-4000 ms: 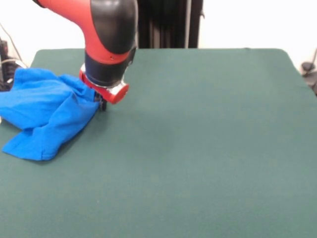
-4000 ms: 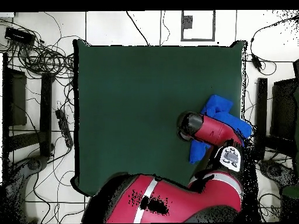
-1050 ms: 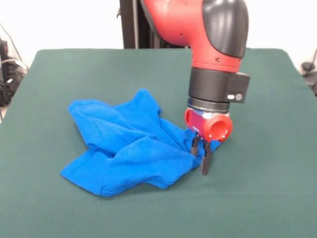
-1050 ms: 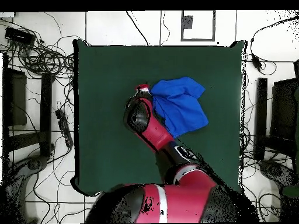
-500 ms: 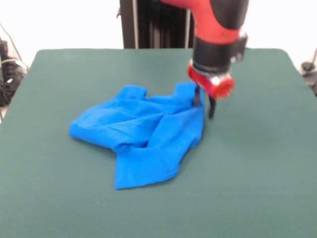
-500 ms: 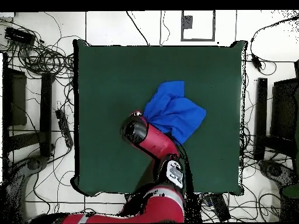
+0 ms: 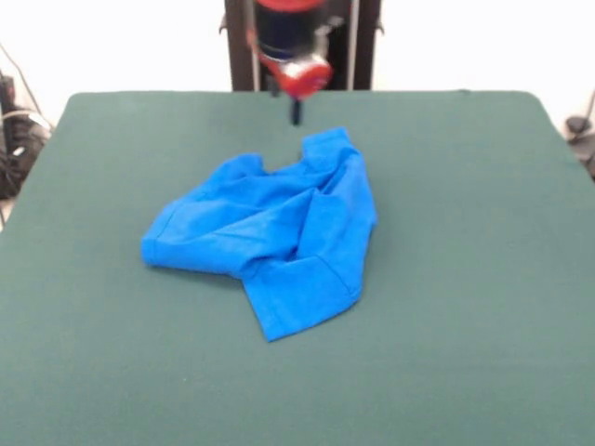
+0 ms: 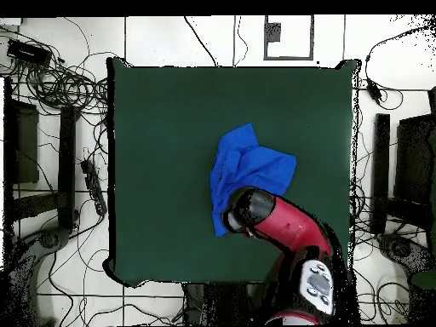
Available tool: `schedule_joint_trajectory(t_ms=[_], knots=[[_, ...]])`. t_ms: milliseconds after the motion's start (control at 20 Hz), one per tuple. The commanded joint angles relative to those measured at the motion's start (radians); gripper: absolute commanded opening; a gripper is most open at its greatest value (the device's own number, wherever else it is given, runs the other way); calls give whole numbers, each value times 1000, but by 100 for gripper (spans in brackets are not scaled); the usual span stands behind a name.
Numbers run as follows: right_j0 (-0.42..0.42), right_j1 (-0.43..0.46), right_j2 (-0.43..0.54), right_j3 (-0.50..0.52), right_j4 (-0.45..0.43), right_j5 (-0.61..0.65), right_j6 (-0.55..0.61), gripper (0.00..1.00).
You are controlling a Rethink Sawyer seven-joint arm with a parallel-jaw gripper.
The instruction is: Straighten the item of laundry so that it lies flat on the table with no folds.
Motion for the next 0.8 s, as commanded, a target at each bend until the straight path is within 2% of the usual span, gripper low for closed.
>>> schedule_joint_trajectory(t_ms=[50, 350, 500, 600, 800], knots=[[-122, -59, 25, -29, -107, 35, -72, 100], [-265, -71, 140, -35, -165, -18, -128, 100], [-309, -87, 183, -34, -185, -31, -144, 100], [-338, -81, 221, -7, -172, -69, -119, 100], [-371, -69, 290, 78, -77, -173, 17, 100]])
